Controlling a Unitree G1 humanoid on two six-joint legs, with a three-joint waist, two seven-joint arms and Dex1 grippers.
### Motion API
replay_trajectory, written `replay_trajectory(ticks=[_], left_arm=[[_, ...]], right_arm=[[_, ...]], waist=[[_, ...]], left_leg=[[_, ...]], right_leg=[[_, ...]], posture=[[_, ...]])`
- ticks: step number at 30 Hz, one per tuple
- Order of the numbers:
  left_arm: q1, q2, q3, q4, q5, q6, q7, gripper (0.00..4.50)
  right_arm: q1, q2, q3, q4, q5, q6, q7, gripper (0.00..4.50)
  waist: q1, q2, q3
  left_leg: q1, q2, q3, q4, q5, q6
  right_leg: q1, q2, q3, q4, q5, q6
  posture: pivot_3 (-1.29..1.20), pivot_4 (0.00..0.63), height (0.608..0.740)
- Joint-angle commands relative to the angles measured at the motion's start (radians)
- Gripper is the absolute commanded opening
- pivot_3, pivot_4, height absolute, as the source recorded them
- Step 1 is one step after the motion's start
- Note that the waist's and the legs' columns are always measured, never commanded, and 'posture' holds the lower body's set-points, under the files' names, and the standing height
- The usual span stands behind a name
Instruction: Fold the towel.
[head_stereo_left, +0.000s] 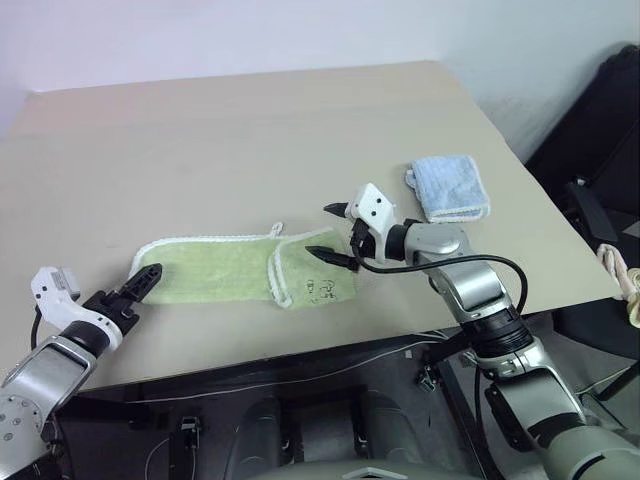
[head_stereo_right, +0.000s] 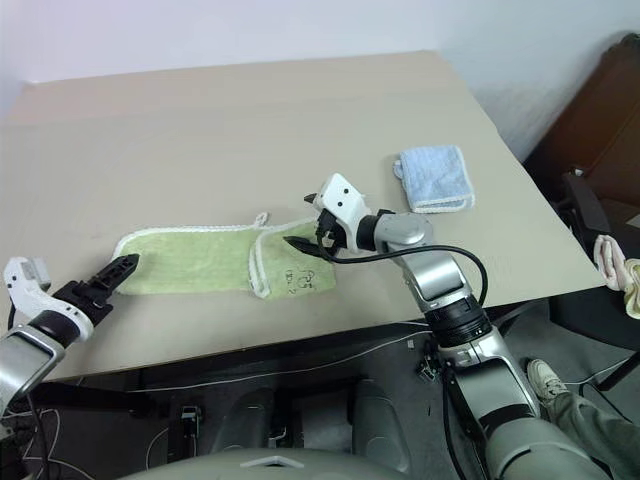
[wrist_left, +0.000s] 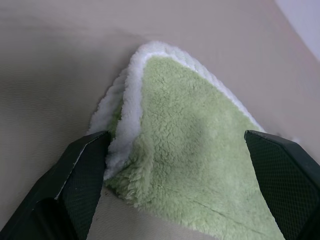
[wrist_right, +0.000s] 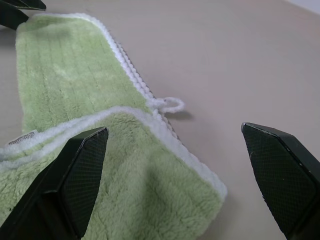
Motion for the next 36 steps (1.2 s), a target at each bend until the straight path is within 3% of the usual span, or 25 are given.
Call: replay_trajectory(ticks=[1, 4, 10, 21, 24, 34, 36], left_arm=[[0.027, 0.026, 0.028, -0.021, -0.08, -0.005, 0.067, 4.5], [0.069, 0.057, 0.046, -0.047, -0.195, -0.01, 0.116, 4.5], [0.083, 0.077, 0.016, -0.055, -0.278, -0.074, 0.223, 4.5], [0.017, 0.083, -0.108, 0.042, -0.251, -0.123, 0.287, 4.5], [0.018, 0.083, -0.103, 0.069, -0.237, -0.14, 0.289, 3.94], [0.015, 0.098, -0.1, 0.098, -0.213, -0.161, 0.252, 0.54], [0.009, 0.099, -0.095, 0.098, -0.21, -0.169, 0.234, 0.03]], right_arm=[[0.01, -0.007, -0.023, -0.055, 0.003, 0.0, -0.005, 4.49], [0.019, -0.001, -0.016, -0.065, 0.003, 0.004, -0.009, 4.49], [0.017, 0.006, -0.011, -0.055, -0.004, -0.003, -0.013, 4.49], [0.009, -0.004, -0.007, -0.037, -0.041, -0.001, -0.018, 4.49], [0.013, -0.009, -0.008, -0.036, -0.054, -0.001, -0.021, 4.5], [0.03, -0.011, -0.011, -0.05, -0.07, 0.013, -0.032, 4.5], [0.03, -0.011, -0.011, -0.048, -0.072, 0.013, -0.033, 4.5]], waist=[[-0.002, 0.0, 0.0], [-0.004, 0.0, 0.0], [0.002, 0.0, 0.0], [0.001, 0.001, 0.0], [0.002, 0.001, 0.0], [0.001, 0.001, 0.0], [0.0, 0.001, 0.0]], left_leg=[[0.0, 0.0, 0.0, 0.0, 0.0, 0.0], [0.0, 0.0, 0.0, -0.001, 0.0, 0.0], [0.0, 0.0, 0.0, -0.001, 0.0, -0.001], [0.0, -0.001, 0.0, -0.004, 0.0, -0.002], [0.0, -0.001, 0.0, -0.004, 0.0, -0.002], [-0.001, -0.001, 0.0, -0.004, 0.0, -0.002], [-0.001, -0.001, 0.0, -0.004, 0.0, -0.002]], right_leg=[[0.0, 0.0, 0.0, 0.0, 0.0, 0.0], [-0.001, 0.0, 0.001, 0.0, 0.0, 0.0], [-0.001, -0.002, 0.0, 0.0, 0.0, -0.001], [-0.001, -0.003, 0.0, -0.002, -0.001, -0.002], [-0.001, -0.003, 0.0, -0.002, -0.001, -0.002], [-0.002, -0.004, 0.0, -0.002, -0.001, -0.002], [-0.002, -0.004, 0.0, -0.003, -0.001, -0.002]], posture=[[0.0, 0.15, 0.74], [0.0, 0.15, 0.74], [0.0, 0.15, 0.74], [0.0, 0.15, 0.74], [0.0, 0.15, 0.74], [0.0, 0.15, 0.74], [0.0, 0.15, 0.74]])
